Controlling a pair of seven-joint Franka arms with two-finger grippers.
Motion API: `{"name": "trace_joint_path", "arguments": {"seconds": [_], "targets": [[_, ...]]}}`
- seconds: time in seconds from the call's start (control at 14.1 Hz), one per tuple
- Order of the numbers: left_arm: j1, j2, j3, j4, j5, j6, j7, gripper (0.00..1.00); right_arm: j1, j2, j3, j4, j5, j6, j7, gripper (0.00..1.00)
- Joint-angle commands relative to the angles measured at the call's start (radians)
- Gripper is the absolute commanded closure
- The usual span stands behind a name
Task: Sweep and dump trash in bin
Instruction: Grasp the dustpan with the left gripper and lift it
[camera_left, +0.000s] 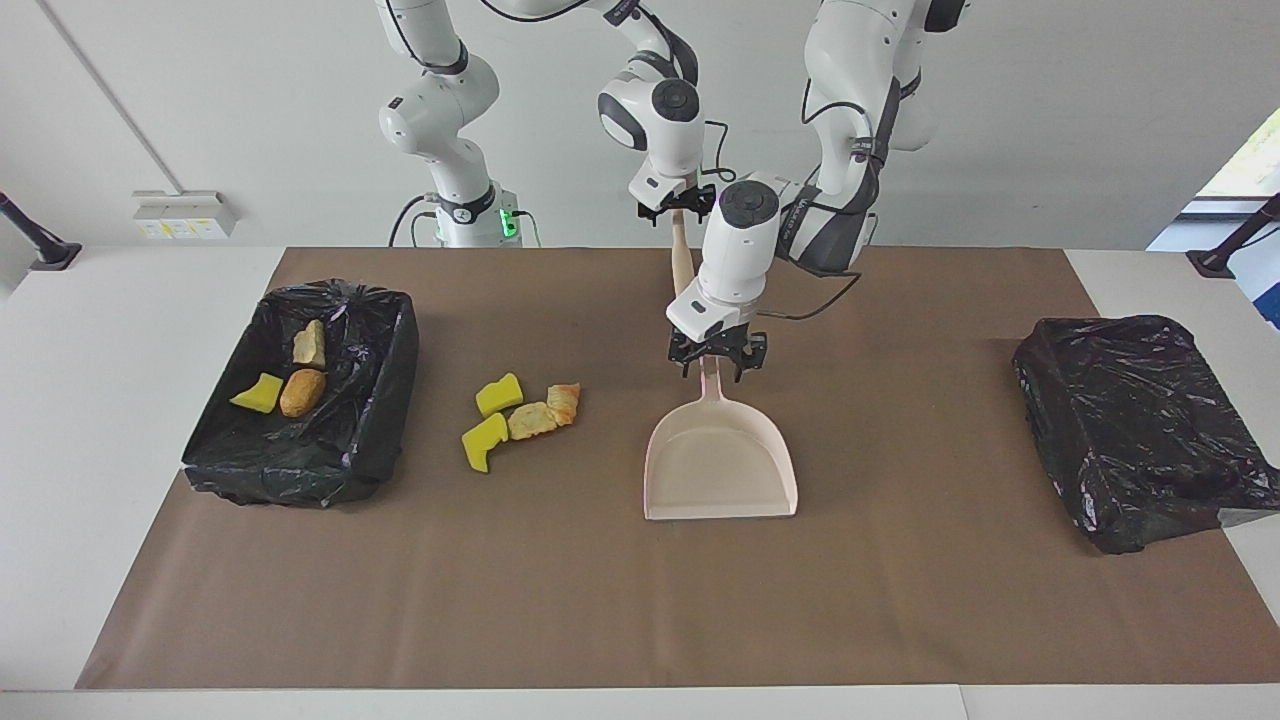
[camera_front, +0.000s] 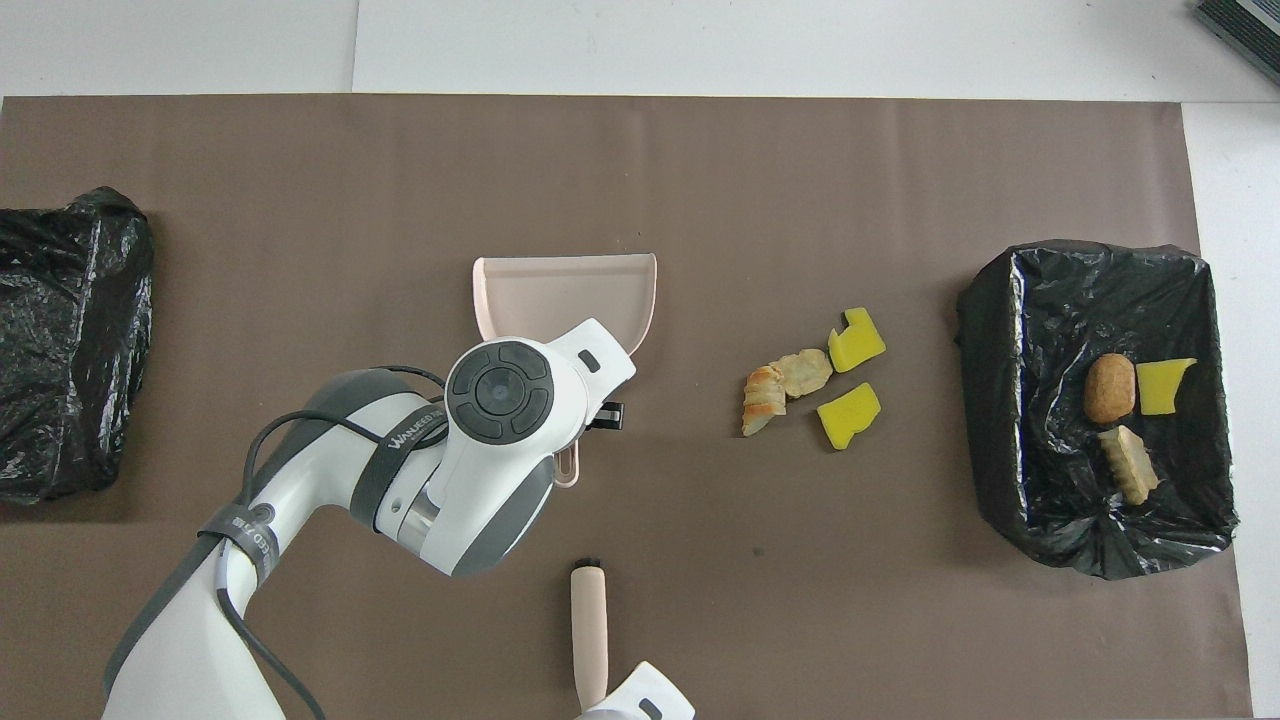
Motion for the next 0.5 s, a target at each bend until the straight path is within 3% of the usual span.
{"name": "trace_joint_path", "arguments": {"seconds": [0.0, 0.07, 0.14, 0.42], "targets": [[-0.018, -0.007, 0.014, -0.015, 0.010, 0.005, -0.002, 0.29, 0.009, -0.004, -0.004, -0.009, 0.023, 0.016, 0.024, 0.85], [-0.020, -0.007, 0.014, -0.015, 0.010, 0.002, -0.003, 0.29, 0.009, -0.004, -0.004, -0.009, 0.023, 0.016, 0.035, 1.00], [-0.020, -0.007, 0.014, -0.015, 0.010, -0.001, -0.003, 0.30, 0.009, -0.004, -0.004, -0.009, 0.022, 0.014, 0.041, 1.00], [-0.011, -0.005, 0.014, -0.012, 0.007, -0.015, -0.002, 0.54, 0.009, 0.001, -0.004, 0.000, 0.022, -0.002, 0.041, 1.00]]}}
